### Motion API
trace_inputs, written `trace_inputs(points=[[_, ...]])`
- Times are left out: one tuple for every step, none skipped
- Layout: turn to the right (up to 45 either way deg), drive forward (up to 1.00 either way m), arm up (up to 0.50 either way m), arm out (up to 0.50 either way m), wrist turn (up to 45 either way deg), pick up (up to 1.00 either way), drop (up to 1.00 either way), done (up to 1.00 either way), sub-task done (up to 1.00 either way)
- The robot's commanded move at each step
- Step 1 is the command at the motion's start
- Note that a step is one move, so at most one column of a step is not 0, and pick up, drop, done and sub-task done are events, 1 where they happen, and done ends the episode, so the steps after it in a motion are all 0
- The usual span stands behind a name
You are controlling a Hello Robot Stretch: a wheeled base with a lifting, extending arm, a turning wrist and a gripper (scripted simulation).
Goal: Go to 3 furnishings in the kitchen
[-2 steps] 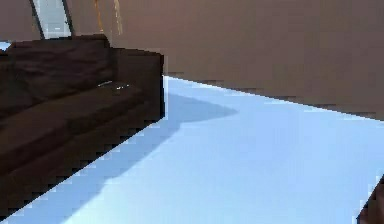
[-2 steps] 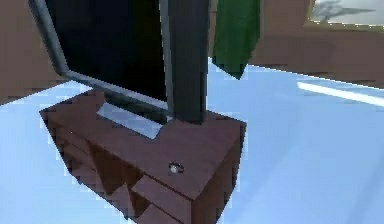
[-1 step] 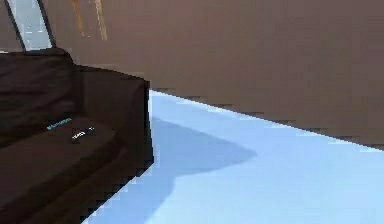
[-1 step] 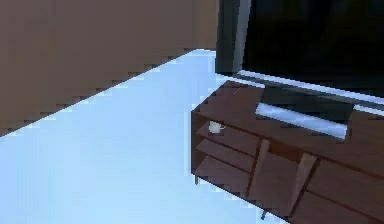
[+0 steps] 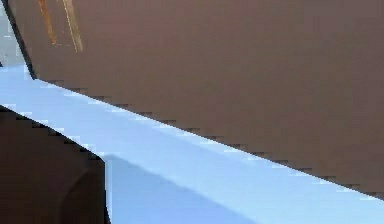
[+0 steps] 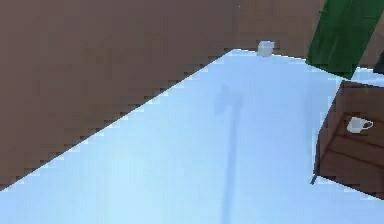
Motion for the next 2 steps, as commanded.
trace_inputs(points=[[3.0, 0.00, 0.00, 0.00, 0.0, 0.00, 0.00, 0.00, 0.00], [24.0, 0.00, 0.00, 0.00, 0.0, 0.00, 0.00, 0.00, 0.00]])
